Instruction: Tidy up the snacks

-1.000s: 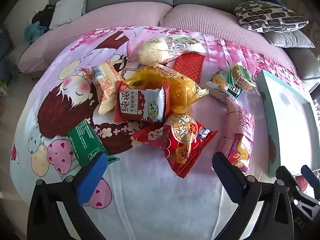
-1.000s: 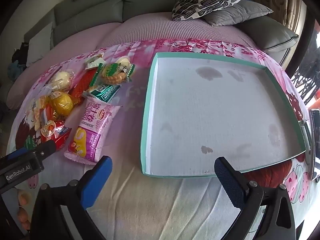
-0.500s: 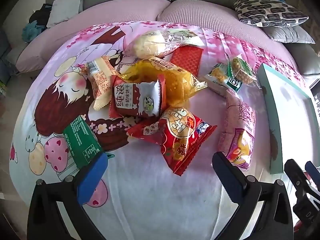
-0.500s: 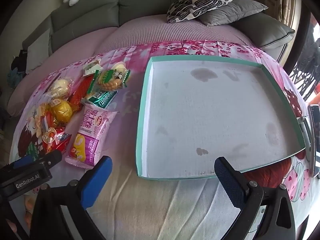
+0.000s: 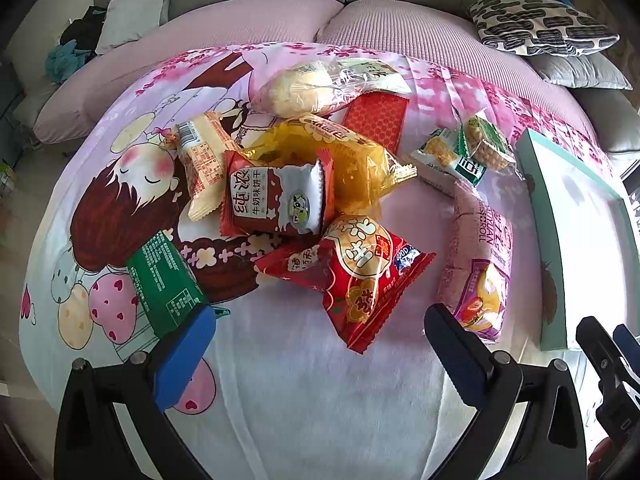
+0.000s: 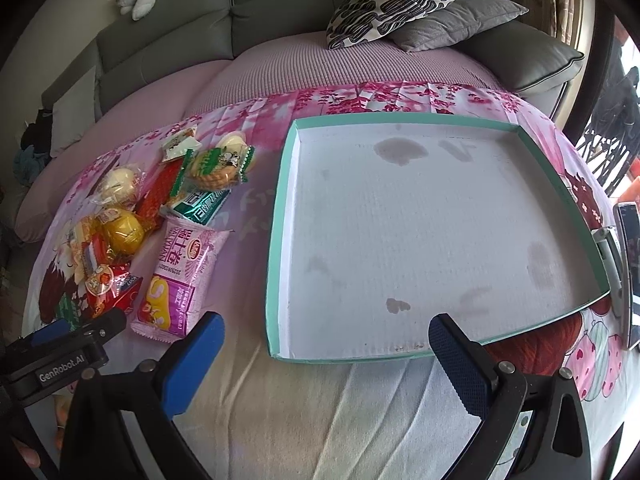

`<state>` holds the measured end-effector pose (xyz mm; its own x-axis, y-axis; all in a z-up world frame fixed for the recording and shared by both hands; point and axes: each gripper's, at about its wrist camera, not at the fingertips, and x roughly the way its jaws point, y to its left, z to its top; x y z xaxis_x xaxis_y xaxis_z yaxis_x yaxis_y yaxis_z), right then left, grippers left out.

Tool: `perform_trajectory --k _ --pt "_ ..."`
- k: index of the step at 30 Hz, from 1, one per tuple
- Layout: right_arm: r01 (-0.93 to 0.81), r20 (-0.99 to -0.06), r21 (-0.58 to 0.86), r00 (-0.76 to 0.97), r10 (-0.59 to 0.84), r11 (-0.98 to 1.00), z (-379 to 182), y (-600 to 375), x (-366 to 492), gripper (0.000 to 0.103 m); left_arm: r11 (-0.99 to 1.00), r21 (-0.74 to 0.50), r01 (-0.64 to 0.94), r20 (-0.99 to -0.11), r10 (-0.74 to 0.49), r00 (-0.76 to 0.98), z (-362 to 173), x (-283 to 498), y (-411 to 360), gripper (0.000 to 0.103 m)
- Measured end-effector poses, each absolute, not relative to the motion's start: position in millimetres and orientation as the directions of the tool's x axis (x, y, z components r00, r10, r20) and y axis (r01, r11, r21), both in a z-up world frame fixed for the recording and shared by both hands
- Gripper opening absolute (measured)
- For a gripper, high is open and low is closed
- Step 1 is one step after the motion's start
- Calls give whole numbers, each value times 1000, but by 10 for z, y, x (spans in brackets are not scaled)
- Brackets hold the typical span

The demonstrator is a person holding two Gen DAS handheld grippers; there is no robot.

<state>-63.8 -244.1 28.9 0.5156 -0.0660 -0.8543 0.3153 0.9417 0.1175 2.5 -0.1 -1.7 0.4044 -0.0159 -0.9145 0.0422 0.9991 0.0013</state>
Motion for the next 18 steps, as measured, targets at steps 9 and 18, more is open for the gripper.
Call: perform_trajectory --k 9,18 --pt "325 -839 146 541 -58 934 338 -2456 -655 103 1000 -15 2 -907 -15 422 12 19 61 103" --pt "325 -820 167 570 -52 931 388 -2484 -661 103 1000 -23 -10 -896 -16 445 58 6 56 103"
